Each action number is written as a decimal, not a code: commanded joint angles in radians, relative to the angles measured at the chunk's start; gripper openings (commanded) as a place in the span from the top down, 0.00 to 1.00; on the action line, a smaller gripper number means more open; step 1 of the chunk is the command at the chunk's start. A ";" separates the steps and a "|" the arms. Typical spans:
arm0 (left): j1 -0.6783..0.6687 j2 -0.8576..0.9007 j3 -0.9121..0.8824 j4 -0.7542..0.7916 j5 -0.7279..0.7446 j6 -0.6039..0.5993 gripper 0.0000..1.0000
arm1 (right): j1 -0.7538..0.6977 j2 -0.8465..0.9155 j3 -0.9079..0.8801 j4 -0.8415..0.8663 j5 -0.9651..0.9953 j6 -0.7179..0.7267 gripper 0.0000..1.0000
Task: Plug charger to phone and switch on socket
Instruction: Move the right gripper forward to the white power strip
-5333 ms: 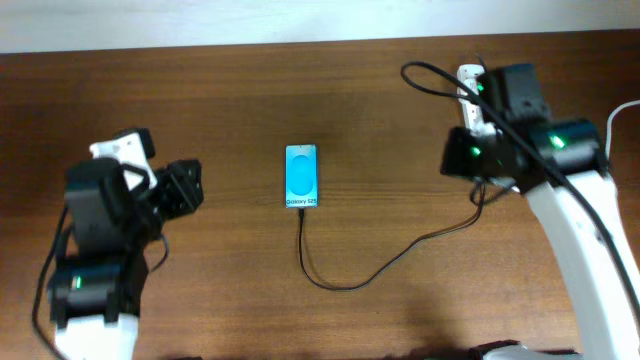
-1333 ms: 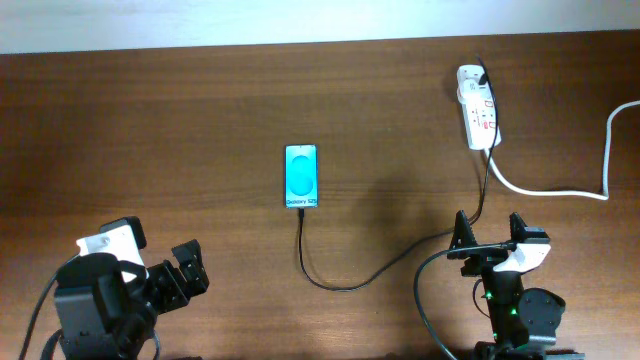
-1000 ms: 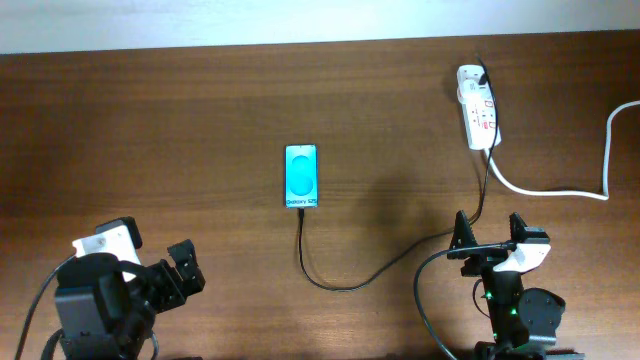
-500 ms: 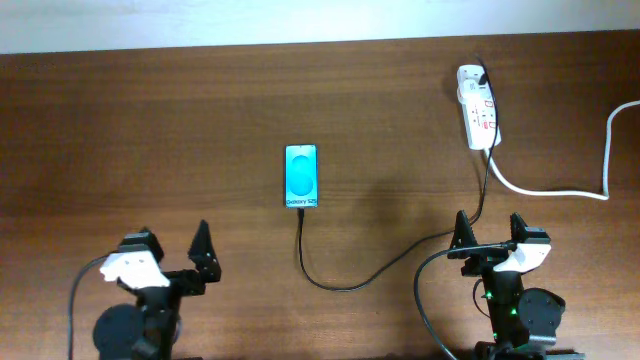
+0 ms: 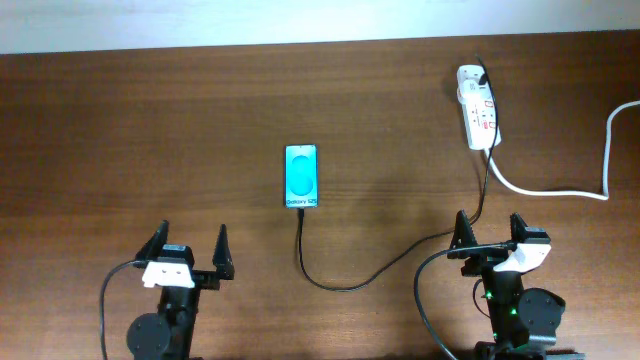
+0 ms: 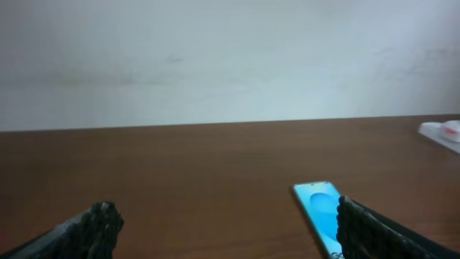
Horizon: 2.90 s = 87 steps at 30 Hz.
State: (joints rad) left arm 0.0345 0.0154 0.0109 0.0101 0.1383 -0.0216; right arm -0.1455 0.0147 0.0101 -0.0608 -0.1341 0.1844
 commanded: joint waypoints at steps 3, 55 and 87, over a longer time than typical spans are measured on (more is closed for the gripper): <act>-0.015 -0.010 -0.002 -0.094 -0.133 0.019 0.01 | -0.007 -0.009 -0.005 -0.007 0.008 0.008 0.02; -0.014 -0.010 -0.002 -0.094 -0.135 0.019 0.01 | -0.006 0.097 0.043 0.084 -0.108 0.035 0.02; -0.014 -0.010 -0.002 -0.094 -0.135 0.019 0.01 | -0.217 1.351 1.127 -0.363 -0.122 0.348 0.96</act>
State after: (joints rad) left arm 0.0246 0.0113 0.0128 -0.0792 0.0093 -0.0181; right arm -0.3462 1.3067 1.0405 -0.3943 -0.2539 0.5247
